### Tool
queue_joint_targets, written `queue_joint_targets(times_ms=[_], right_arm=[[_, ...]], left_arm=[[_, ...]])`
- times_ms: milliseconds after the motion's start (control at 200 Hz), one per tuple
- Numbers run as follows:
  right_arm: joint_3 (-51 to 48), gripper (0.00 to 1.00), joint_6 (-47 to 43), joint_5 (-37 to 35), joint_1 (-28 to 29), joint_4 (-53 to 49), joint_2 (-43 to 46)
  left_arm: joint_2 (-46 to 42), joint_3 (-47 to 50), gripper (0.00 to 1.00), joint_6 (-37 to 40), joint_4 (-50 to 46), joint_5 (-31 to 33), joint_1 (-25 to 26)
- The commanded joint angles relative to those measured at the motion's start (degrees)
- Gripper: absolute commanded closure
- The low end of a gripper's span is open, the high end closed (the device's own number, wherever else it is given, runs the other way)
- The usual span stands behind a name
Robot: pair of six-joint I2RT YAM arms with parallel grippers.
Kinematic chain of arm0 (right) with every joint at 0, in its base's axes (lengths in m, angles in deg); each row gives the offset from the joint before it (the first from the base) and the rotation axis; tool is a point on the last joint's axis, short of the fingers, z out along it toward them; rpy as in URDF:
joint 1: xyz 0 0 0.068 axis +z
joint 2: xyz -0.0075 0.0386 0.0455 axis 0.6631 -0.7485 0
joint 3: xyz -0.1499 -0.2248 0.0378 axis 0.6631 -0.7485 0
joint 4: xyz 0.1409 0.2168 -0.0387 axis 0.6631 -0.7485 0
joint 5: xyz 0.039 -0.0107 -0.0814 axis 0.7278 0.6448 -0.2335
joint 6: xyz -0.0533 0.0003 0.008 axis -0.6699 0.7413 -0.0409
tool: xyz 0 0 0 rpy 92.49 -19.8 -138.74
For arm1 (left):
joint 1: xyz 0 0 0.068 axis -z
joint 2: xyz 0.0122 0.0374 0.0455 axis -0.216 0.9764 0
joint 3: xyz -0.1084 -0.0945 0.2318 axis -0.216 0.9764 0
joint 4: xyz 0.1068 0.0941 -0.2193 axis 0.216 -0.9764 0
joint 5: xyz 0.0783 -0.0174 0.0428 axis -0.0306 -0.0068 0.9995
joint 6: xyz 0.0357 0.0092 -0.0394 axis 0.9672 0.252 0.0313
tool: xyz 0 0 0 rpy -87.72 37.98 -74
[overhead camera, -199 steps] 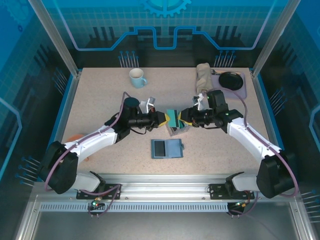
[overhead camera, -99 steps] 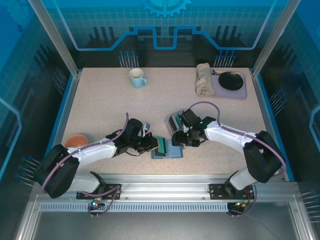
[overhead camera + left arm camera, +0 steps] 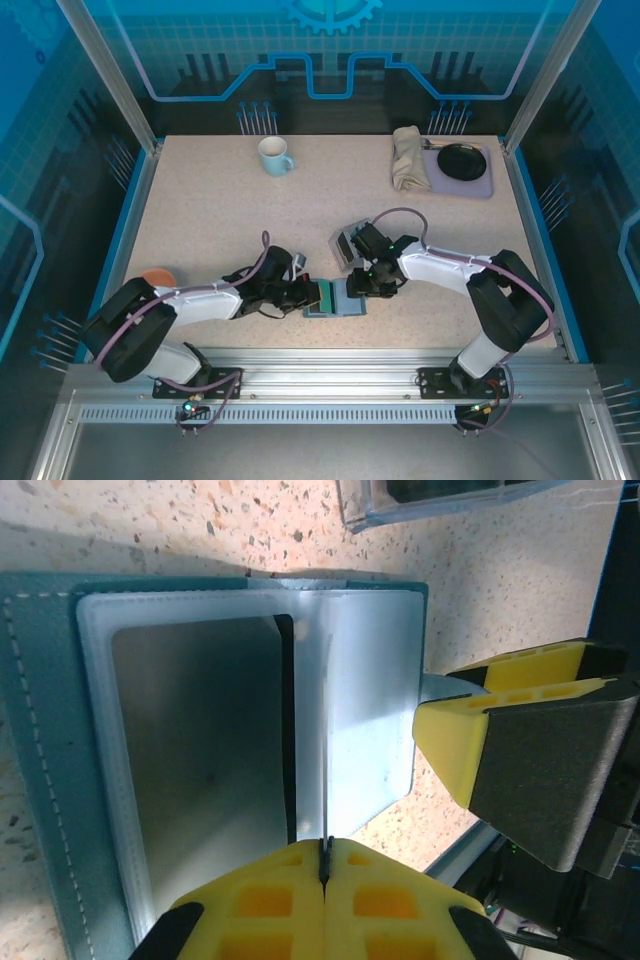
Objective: Put the credit cards into the card holder
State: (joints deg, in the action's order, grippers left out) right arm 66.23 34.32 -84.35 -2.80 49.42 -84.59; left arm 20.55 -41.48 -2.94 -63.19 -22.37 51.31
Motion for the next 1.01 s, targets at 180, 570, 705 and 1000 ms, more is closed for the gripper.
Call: queue_joint_targets(times_ms=[180,570,705,1000], right_arm=[[-3.12,0.65,0.69,1.84,-0.06,2.57,-2.78],[-4.84,0.73,1.21,3.13,-1.01,4.66,-3.27],[-5.45,0.73,1.54,3.59,-1.28,5.21,-3.07],[-6.90,0.73,2.34,6.43,-2.47,6.83,-1.20]], left_arm=[[5.20,1.89,1.00,0.23,9.38,1.69,1.76],[8.01,1.18,1.00,-1.30,11.58,1.44,2.24],[8.01,1.67,1.00,-3.86,13.78,2.26,2.22],[8.18,1.46,1.00,-5.95,14.78,4.75,3.00]])
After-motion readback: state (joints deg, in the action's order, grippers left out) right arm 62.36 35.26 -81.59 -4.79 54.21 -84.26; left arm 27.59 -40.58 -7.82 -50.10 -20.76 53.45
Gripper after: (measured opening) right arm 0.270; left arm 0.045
